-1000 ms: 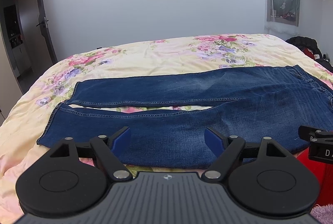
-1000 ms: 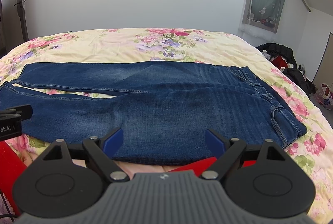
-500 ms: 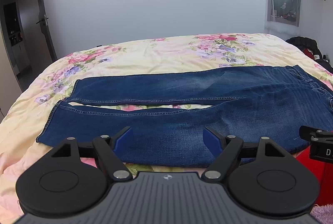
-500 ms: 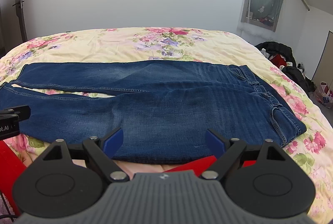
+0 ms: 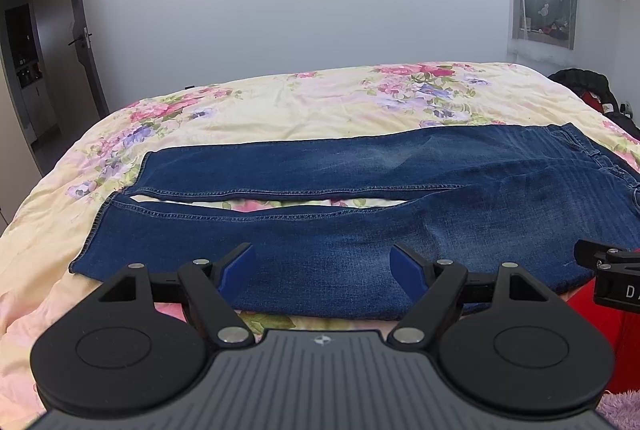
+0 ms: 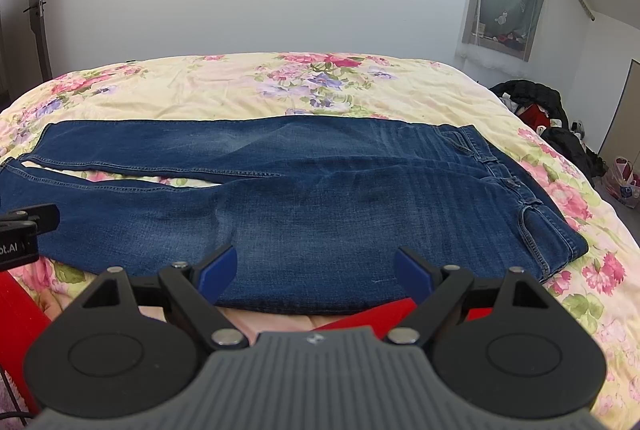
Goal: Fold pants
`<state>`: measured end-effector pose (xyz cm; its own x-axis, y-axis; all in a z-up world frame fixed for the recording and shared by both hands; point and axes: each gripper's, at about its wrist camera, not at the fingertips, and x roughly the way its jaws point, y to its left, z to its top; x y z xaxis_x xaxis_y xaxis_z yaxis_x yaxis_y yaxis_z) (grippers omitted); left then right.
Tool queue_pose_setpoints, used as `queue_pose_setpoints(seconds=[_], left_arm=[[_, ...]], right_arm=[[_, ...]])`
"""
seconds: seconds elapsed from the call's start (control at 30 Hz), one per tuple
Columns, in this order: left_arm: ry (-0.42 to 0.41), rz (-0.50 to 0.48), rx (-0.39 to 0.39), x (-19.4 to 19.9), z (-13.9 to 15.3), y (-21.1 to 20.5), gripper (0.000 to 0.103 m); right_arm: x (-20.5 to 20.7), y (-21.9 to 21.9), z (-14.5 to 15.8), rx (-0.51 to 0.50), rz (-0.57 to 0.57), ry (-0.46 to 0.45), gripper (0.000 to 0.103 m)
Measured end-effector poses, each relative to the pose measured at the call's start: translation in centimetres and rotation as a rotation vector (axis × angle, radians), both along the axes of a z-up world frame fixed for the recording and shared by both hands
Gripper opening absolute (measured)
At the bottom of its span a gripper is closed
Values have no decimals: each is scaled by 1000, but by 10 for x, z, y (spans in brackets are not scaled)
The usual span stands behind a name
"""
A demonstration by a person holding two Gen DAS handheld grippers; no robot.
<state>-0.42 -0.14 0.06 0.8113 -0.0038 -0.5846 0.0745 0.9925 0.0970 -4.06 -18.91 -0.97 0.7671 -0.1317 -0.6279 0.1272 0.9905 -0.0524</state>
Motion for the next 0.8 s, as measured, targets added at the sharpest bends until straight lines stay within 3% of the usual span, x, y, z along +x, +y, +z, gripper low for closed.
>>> queue_pose_setpoints(seconds=[0.8], left_arm=[[-3,3,-4,-1,2,4,90]], right_arm=[[1,3,-1,-14,8,7,82]])
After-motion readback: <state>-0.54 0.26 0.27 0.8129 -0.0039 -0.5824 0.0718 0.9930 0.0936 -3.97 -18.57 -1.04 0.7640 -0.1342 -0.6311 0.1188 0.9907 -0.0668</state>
